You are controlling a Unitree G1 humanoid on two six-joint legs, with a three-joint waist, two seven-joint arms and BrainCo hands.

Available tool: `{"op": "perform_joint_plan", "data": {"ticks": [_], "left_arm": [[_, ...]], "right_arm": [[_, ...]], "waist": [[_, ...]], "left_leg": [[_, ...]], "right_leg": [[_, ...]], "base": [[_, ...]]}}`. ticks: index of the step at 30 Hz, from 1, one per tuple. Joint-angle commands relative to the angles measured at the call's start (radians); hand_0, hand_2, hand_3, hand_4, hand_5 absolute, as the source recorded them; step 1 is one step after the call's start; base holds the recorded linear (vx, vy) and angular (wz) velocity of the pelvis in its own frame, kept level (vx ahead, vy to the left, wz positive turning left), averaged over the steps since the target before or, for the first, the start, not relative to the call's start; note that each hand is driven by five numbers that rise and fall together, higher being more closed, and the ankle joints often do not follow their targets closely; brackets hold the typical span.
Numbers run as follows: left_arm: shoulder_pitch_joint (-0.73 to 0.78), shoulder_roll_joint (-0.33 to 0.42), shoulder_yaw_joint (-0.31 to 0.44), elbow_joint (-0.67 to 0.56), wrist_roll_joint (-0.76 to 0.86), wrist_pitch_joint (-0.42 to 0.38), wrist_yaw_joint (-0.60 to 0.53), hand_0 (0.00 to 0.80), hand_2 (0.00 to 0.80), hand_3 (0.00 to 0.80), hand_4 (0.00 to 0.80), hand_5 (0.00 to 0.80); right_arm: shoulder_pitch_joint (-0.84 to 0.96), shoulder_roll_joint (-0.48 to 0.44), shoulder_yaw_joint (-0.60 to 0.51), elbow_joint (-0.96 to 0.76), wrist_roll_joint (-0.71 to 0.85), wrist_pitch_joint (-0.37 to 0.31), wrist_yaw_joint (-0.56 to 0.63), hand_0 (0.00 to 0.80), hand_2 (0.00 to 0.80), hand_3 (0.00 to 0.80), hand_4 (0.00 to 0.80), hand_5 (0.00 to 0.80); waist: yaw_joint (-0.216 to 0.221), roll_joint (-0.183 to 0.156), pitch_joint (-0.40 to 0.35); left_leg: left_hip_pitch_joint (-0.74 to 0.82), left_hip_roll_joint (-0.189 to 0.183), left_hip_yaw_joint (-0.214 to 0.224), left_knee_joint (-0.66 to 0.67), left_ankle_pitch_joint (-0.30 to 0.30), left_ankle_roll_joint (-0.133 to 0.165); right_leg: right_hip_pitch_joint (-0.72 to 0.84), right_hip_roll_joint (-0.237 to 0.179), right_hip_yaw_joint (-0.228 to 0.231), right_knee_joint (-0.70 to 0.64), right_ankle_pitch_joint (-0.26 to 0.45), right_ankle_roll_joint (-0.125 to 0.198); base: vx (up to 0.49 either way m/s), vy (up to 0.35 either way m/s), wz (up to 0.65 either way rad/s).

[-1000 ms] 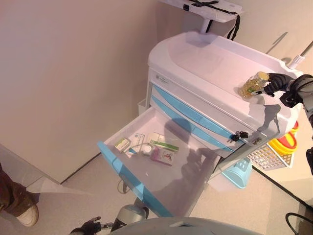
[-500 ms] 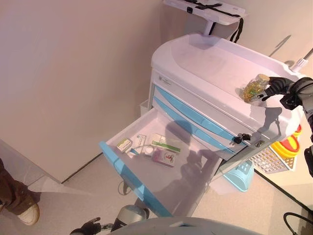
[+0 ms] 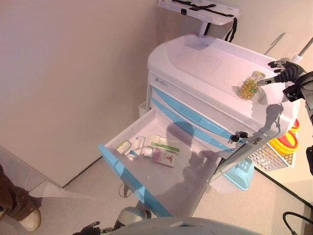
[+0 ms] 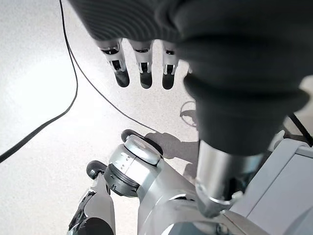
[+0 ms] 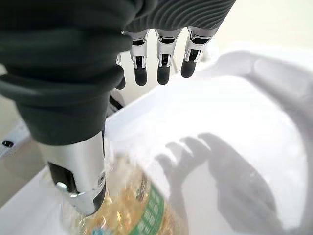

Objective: Open the drawer and pick up the medicine

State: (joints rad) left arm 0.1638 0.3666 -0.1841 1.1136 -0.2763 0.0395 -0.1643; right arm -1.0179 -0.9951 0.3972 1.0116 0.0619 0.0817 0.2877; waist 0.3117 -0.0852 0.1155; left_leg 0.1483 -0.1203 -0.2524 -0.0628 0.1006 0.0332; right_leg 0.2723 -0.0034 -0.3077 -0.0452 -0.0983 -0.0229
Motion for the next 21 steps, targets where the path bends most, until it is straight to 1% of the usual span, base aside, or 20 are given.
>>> {"op": "perform_joint_plan", "data": {"ticks": [1,3,8,10,13,16,18,19,21], "left_arm": [[0.015,0.043,-0.057,-0.01,-0.007,-0.014,-0.022,0.0,0.0,0.0,0.0,0.0],[0.008,0.044,-0.065,-0.009,-0.005,-0.016,-0.026,0.0,0.0,0.0,0.0,0.0],[-0.007,0.043,-0.079,-0.008,0.006,-0.019,-0.036,0.0,0.0,0.0,0.0,0.0],[-0.011,0.039,-0.089,-0.003,0.016,-0.027,-0.04,0.0,0.0,0.0,0.0,0.0],[-0.015,0.033,-0.106,0.0,0.027,-0.037,-0.043,0.0,0.0,0.0,0.0,0.0],[-0.029,0.025,-0.122,0.004,0.035,-0.047,-0.05,0.0,0.0,0.0,0.0,0.0],[-0.038,0.018,-0.131,0.004,0.034,-0.051,-0.053,0.0,0.0,0.0,0.0,0.0],[-0.039,0.02,-0.134,0.004,0.034,-0.052,-0.053,0.0,0.0,0.0,0.0,0.0],[-0.042,0.012,-0.143,0.003,0.039,-0.059,-0.052,0.0,0.0,0.0,0.0,0.0]], "right_arm": [[-0.11,-0.101,0.043,-0.072,0.063,-0.047,-0.043,0.0,0.0,0.0,0.0,0.0],[-0.111,-0.106,0.038,-0.076,0.089,-0.051,-0.057,0.0,0.0,0.0,0.0,0.0],[-0.095,-0.127,-0.018,-0.105,0.199,-0.054,-0.141,0.0,0.0,0.0,0.0,0.0],[-0.078,-0.129,-0.062,-0.116,0.254,-0.065,-0.194,0.0,0.0,0.0,0.0,0.0],[-0.012,-0.118,-0.155,-0.151,0.335,-0.103,-0.281,0.0,0.0,0.0,0.0,0.0],[0.088,-0.069,-0.265,-0.207,0.396,-0.126,-0.355,0.0,0.0,0.0,0.0,0.0],[0.179,-0.015,-0.333,-0.255,0.406,-0.141,-0.392,0.0,0.0,0.0,0.0,0.0],[0.201,-0.004,-0.348,-0.266,0.407,-0.142,-0.4,0.0,0.0,0.0,0.0,0.0],[0.276,0.044,-0.392,-0.288,0.412,-0.164,-0.411,0.0,0.0,0.0,0.0,0.0]], "waist": [[0.006,-0.035,-0.059],[-0.005,-0.034,-0.059],[-0.039,-0.027,-0.062],[-0.057,-0.022,-0.063],[-0.078,-0.013,-0.064],[-0.101,-0.002,-0.061],[-0.121,0.006,-0.059],[-0.121,0.006,-0.059],[-0.136,0.012,-0.056]], "left_leg": [[0.046,0.012,0.042,0.033,-0.178,-0.026],[0.047,0.014,0.048,0.033,-0.18,-0.025],[0.046,0.016,0.066,0.035,-0.185,-0.025],[0.046,0.018,0.077,0.035,-0.189,-0.025],[0.047,0.021,0.093,0.036,-0.194,-0.024],[0.047,0.024,0.106,0.04,-0.202,-0.024],[0.045,0.025,0.116,0.044,-0.207,-0.023],[0.045,0.025,0.119,0.045,-0.208,-0.023],[0.045,0.026,0.126,0.045,-0.21,-0.021]], "right_leg": [[-0.094,-0.081,0.077,0.068,0.057,0.108],[-0.096,-0.08,0.085,0.069,0.057,0.108],[-0.104,-0.074,0.116,0.065,0.06,0.111],[-0.107,-0.071,0.132,0.06,0.061,0.113],[-0.108,-0.067,0.155,0.051,0.064,0.114],[-0.113,-0.066,0.174,0.048,0.065,0.117],[-0.116,-0.065,0.191,0.043,0.068,0.118],[-0.117,-0.065,0.194,0.042,0.069,0.118],[-0.119,-0.064,0.207,0.038,0.072,0.119]], "base": [[-0.08,-0.038,-0.07],[-0.083,-0.047,-0.11],[-0.093,-0.05,-0.19],[-0.092,-0.048,-0.2],[-0.084,-0.041,-0.18],[-0.083,-0.037,-0.19],[-0.079,-0.024,-0.18],[-0.066,-0.022,-0.3],[-0.07,-0.029,-0.32]]}}
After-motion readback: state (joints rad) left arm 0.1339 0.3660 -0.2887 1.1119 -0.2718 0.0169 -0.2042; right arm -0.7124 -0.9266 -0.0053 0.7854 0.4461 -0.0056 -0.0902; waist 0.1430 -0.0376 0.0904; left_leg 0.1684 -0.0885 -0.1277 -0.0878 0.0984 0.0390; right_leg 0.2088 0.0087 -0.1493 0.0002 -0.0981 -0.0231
